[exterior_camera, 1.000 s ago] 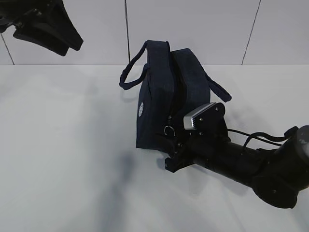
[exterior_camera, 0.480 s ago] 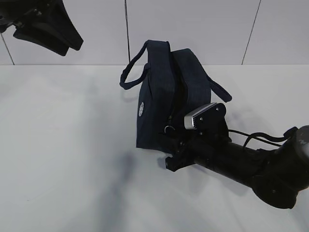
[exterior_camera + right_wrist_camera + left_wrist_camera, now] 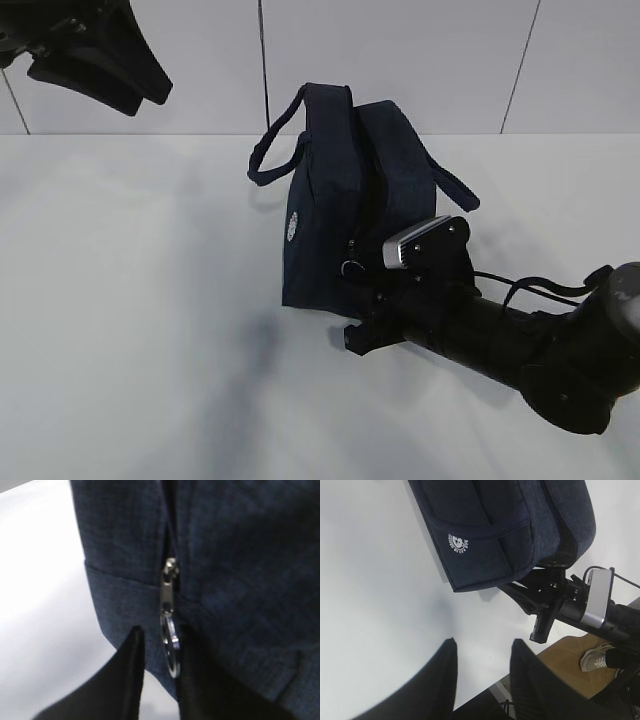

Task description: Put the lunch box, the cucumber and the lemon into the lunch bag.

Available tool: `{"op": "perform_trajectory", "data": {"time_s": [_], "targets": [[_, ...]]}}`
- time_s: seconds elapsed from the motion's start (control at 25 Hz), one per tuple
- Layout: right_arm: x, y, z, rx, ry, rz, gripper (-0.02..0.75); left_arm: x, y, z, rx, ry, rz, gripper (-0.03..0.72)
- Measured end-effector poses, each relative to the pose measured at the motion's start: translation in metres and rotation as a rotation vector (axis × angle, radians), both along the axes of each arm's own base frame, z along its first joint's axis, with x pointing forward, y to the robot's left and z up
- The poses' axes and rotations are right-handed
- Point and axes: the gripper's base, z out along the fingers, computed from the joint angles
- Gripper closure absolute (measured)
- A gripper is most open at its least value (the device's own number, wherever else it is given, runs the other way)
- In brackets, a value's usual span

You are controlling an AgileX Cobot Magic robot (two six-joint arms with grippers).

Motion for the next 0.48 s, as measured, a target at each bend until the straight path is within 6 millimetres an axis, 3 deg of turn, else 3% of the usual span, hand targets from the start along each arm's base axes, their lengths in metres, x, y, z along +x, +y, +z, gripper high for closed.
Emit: {"op": "perform_trajectory", "data": {"time_s": [0.2, 0.48], "targets": [[0.0003, -0.0005, -0.0003, -0.001, 0.004, -0.006, 0.730, 0.0000, 0.0001, -0.0001, 0.001, 0.000, 0.000, 0.434], [0.0003, -0.0005, -0.0003, 0.000, 0.005, -0.008, 0.738, 0.0004, 0.0013, -0.0008, 0.018, -0.005, 0.000, 0.434]]}}
